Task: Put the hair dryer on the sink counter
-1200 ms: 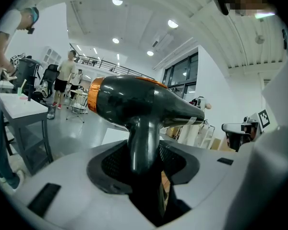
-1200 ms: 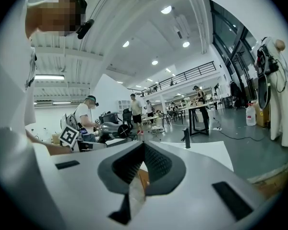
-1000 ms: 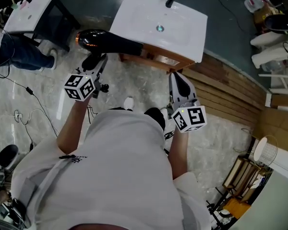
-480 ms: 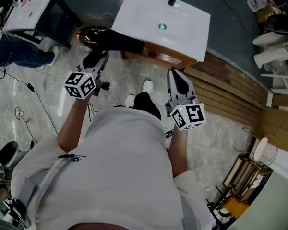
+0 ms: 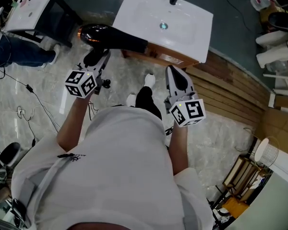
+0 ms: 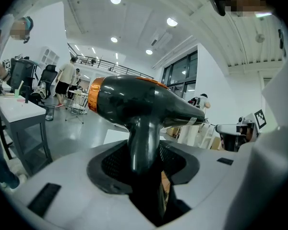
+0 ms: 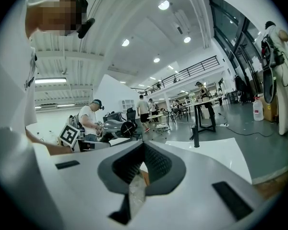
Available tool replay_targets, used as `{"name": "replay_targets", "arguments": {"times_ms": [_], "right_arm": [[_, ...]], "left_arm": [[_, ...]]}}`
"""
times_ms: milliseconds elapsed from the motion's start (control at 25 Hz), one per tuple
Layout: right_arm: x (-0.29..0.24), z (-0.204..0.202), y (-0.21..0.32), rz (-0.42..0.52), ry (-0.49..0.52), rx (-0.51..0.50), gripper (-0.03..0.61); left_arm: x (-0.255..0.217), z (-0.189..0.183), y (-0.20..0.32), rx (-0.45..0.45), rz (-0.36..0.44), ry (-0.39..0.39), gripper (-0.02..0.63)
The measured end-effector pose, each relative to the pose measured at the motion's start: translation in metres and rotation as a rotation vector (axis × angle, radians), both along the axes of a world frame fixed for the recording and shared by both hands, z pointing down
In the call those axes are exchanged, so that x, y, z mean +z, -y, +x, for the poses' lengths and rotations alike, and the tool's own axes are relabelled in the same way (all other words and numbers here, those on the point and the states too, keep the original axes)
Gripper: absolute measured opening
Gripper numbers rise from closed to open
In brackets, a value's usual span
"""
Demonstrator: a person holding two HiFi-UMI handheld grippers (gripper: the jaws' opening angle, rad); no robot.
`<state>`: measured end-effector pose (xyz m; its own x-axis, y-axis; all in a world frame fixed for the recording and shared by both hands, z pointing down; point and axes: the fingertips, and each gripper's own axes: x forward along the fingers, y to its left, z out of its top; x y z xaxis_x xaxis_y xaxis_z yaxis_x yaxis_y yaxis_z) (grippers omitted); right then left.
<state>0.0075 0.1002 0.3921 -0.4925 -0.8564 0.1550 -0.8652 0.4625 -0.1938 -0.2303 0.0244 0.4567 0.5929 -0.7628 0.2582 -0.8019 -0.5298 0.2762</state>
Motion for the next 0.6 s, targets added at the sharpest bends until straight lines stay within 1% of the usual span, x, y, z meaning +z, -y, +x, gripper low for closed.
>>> {"name": "replay_targets", "arguments": {"times_ms": [240, 600], "right_arm": [[0.004, 0.011, 0.026, -0.013, 0.005, 0.008, 0.008], [0.006, 0.019, 0.074, -0.018, -0.002, -0.023, 0.008]], "left_arm": [[0.002, 0.010, 0.023, 0.002, -0.011, -0.003, 0.179], [0.008, 0.020, 0.064, -0.017, -0.023, -0.003, 0.179]]}}
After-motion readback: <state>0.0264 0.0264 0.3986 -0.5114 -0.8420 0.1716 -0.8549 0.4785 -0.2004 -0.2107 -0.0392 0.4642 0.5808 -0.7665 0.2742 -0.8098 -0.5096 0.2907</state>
